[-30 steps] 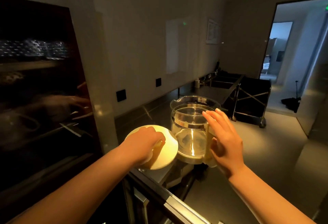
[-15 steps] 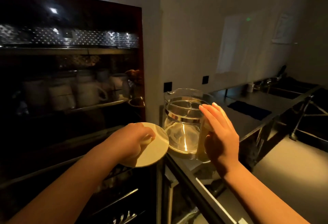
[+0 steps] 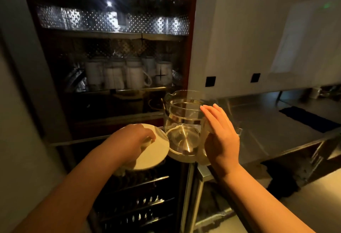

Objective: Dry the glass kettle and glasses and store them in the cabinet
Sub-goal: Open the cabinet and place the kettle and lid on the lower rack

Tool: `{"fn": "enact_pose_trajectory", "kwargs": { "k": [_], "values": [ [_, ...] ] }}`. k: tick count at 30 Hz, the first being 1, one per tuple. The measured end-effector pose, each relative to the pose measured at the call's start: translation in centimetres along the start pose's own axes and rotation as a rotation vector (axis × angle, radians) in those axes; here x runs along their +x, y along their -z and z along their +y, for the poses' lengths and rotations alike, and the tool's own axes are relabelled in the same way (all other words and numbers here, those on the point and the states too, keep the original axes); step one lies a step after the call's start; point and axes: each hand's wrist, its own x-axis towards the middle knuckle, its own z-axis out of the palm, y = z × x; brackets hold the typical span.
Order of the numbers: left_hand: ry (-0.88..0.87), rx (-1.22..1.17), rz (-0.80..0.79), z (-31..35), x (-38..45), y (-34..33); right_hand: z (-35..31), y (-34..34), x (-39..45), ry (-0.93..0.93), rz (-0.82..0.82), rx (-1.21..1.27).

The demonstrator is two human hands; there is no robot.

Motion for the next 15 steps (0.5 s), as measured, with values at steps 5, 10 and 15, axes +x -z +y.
{"fn": "enact_pose_trajectory", "kwargs": {
  "k": [5, 10, 15],
  "values": [
    [0.018, 0.077, -0.020, -1.3, -1.2, -1.6, -0.9, -2.0, -1.5, 0.012, -0.038, 0.004],
    [0.050, 0.091, -0.075, -2.2, -1.9, -3.5, -1.4, -3.4, -3.2, 0.029, -0.105, 0.014],
    [0.067, 0.093, -0.127, -3.0, -2.3, -5.6, -1.1, -4.6, -5.2, 0.008, -0.155, 0.033]
  ]
}}
